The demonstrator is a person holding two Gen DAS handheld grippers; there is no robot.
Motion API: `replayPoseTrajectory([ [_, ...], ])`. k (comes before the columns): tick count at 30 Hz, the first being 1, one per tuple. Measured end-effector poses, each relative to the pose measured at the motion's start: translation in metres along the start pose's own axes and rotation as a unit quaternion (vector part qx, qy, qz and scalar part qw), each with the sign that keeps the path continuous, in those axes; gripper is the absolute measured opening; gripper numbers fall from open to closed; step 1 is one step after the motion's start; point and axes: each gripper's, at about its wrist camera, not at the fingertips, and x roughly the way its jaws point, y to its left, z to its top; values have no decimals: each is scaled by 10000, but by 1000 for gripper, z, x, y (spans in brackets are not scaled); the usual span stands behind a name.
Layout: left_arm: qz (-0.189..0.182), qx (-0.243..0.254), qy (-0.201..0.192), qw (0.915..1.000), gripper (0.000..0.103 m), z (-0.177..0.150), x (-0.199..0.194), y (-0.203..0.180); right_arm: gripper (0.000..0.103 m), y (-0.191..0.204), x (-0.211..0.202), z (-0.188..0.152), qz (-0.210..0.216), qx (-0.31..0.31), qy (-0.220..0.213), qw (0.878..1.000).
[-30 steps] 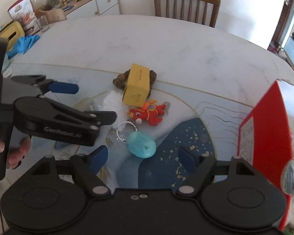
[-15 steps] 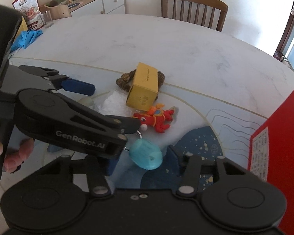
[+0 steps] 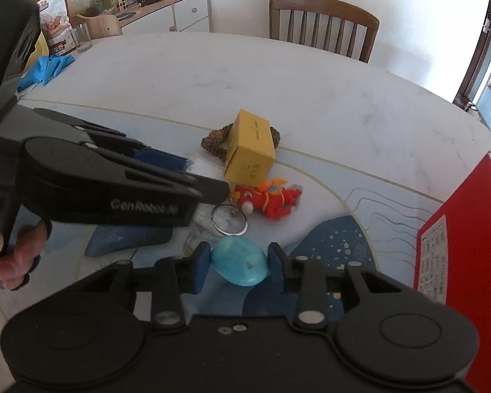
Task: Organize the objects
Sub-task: 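Grasp the teal oval charm with the right gripper while the left grasps the clear plastic bag, then carry the charm and plastic bag into the red box and open both grippers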
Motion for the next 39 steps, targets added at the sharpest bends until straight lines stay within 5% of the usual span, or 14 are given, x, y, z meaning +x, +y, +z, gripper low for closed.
replayPoseTrajectory([
  [22, -29, 164, -55, 9998, 26, -24, -72, -27, 36, -2, -76, -33, 36, 631, -284, 9976],
  [39, -322, 741, -249, 9964, 26, -6, -128, -142, 36, -41, -168, -55, 107, 659, -746, 9950],
])
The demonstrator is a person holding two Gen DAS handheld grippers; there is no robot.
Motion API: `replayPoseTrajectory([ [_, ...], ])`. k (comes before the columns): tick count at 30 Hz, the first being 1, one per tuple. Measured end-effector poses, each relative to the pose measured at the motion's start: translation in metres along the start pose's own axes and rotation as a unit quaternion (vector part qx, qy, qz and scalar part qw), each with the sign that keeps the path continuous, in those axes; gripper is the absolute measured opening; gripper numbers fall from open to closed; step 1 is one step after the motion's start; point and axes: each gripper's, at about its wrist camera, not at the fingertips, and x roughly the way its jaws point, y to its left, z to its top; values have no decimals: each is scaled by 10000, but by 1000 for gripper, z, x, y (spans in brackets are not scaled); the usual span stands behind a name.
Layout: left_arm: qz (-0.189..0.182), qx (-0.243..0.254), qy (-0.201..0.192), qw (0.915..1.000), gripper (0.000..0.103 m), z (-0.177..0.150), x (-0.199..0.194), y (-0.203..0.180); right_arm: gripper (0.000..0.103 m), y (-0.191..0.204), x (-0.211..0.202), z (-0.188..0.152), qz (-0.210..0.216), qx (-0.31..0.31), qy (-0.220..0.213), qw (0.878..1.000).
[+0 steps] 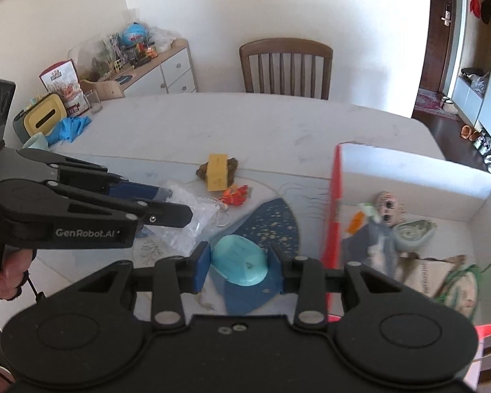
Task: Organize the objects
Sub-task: 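Carry the charm and plastic bag into the red box and open both grippers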
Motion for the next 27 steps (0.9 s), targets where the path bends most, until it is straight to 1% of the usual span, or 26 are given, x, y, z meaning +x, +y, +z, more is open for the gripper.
replayPoseTrajectory([
  [7, -129, 186, -77, 9997, 26, 19, 4, -48, 36, -34, -29, -1, -81, -32, -185, 9998],
  [14, -189, 358, -134, 9991, 26, 37, 22, -90, 37, -74, -45, 0, -222, -103, -291, 9993],
  [22, -153, 420, -83, 9990, 26, 51, 50, -121, 37, -124, -54, 0, -391, -40, -371, 9985],
  [27, -77, 423, -5, 9991, 26, 59, 71, -136, 37, -159, -54, 1, -477, 104, -333, 9983],
])
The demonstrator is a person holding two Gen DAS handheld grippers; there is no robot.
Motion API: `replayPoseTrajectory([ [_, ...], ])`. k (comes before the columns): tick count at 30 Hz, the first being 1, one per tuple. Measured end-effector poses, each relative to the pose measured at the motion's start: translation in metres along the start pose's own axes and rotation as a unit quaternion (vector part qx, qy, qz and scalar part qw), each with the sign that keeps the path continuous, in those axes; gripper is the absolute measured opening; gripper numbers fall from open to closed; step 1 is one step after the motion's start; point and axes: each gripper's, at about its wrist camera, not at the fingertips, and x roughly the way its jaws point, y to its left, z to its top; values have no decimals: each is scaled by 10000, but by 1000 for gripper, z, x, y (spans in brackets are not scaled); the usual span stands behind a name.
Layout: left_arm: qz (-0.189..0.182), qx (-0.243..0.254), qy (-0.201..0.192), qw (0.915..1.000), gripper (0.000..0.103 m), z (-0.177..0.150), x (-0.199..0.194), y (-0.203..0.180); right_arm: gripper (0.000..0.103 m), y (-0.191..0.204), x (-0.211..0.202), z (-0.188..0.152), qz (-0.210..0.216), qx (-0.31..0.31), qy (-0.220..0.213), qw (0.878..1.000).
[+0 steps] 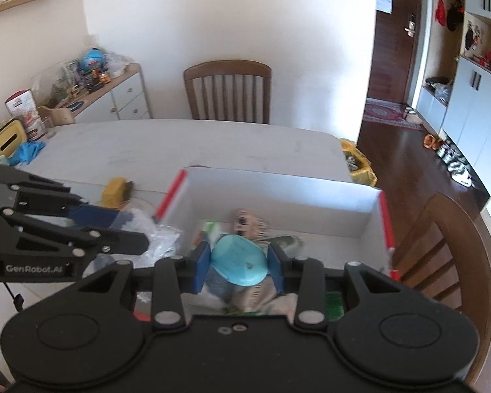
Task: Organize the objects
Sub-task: 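Carry the charm and plastic bag into the red box and open both grippers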
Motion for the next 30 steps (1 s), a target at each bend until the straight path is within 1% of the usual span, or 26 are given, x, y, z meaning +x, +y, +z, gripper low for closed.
replayPoseTrajectory([
  [5, 72, 13, 71, 9999, 26, 8, 18, -10, 37, -30, 8, 4, -27, 147, 48, 9999],
  [12, 181, 68, 185, 9996, 26, 21, 45, -20, 37, -60, 25, 10, 65, 258, 164, 9995],
  [20, 320, 133, 364, 9987, 26, 28, 79, -25, 37, -70, 59, 11, 156, 211, 493, 9984],
  [25, 466, 14, 559, 9973, 26, 24, 101, -20, 37, -76, 80, 4, 173, 248, 768, 9966],
  [30, 512, -5, 754, 9958, 26, 19, 114, -16, 37, -77, 94, -4, 173, 174, 994, 9947],
])
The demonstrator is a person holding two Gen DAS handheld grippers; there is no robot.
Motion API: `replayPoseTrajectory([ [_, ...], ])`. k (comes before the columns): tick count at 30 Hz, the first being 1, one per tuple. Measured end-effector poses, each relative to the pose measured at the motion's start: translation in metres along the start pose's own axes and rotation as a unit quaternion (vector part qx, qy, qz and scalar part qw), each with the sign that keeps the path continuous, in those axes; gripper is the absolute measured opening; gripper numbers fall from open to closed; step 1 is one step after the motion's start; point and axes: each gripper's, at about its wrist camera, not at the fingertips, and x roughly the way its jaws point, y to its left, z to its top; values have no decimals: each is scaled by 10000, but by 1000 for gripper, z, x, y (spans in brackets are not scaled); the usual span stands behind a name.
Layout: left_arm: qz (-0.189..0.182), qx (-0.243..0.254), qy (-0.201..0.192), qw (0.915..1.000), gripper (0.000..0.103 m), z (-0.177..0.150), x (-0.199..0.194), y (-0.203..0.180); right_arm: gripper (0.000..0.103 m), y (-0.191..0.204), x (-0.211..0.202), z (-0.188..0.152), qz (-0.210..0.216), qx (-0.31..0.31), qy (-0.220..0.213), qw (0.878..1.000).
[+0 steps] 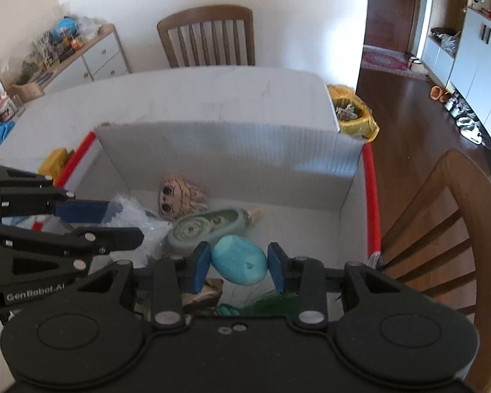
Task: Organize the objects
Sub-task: 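Carry the charm and plastic bag into the red box and open both grippers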
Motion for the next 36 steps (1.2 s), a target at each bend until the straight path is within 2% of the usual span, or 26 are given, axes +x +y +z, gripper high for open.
replayPoseTrajectory([
  [10, 51, 57, 242, 9997, 26, -10, 16, -2, 37, 2, 15, -6, 2, -287, 323, 9991],
  [22, 121, -20, 313, 9994, 27, -12, 17, 0, 38, -3, 4, -2, -2, -166, 173, 9997],
  [24, 97, -80, 324, 9994, 31, -12, 16, 0, 39, -2, 0, -2, 22, -140, 135, 9998],
  [26, 57, -142, 312, 9994, 45, -13, 14, 1, 40, -2, -5, -2, 24, -123, 89, 9999],
  [28, 44, -145, 227, 9996, 52, -14, 10, 1, 41, -1, -10, -3, 44, -67, 46, 10000],
  [36, -62, -139, -28, 9999, 52, -14, -12, -2, 47, 4, -36, -7, 109, 95, -218, 9997],
])
